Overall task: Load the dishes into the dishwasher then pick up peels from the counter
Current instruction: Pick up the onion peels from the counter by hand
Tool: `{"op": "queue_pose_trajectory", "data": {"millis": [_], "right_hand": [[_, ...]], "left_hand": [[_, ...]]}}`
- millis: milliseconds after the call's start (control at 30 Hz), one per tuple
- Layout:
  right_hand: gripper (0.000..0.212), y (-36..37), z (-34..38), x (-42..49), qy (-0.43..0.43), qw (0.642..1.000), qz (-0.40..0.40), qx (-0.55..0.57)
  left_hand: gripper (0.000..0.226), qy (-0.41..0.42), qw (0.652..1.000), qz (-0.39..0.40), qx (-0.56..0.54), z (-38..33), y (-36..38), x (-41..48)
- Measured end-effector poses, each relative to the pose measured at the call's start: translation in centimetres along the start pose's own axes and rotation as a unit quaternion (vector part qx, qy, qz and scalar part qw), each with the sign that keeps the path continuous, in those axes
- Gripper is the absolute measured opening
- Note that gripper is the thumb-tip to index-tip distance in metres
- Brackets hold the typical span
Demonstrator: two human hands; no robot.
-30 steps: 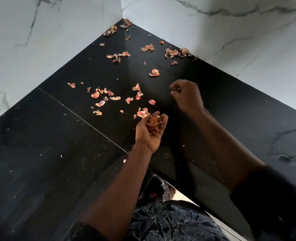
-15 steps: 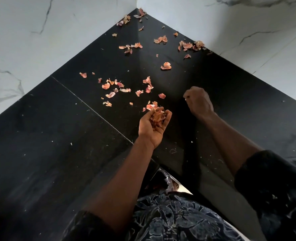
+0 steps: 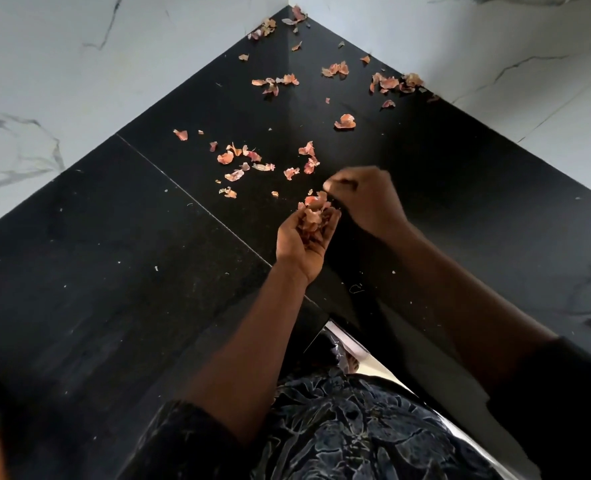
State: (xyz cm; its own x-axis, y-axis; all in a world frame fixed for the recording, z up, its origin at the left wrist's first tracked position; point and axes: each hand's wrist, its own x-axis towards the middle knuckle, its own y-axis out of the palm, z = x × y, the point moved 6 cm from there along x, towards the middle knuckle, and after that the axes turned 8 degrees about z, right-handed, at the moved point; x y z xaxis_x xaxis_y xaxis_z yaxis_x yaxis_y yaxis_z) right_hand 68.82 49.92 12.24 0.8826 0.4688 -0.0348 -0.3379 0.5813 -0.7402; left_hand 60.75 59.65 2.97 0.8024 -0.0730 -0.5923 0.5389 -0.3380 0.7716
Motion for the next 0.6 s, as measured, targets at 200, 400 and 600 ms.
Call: {"op": "queue_pose_trajectory", "data": {"millis": [200, 400, 600], "right_hand": [[0.033, 2.1, -4.4, 5.1, 0.042, 0.983, 0.068, -0.165], [0.017, 3.9, -4.7, 3.5, 0.014, 0.966, 0.045, -0.253], [0.013, 2.5, -5.7, 1.8, 0.049, 0.98, 0.009, -0.193]], "left_hand": [[0.037, 0.015, 0.999, 0.018, -0.024, -1.2, -0.5, -0.7], [0.036, 0.024, 0.999, 0.024, -0.006, -1.9, -1.9, -1.6], [0.035, 0.021, 1.0, 0.0, -0.006, -1.9, -3.0, -1.9]]}}
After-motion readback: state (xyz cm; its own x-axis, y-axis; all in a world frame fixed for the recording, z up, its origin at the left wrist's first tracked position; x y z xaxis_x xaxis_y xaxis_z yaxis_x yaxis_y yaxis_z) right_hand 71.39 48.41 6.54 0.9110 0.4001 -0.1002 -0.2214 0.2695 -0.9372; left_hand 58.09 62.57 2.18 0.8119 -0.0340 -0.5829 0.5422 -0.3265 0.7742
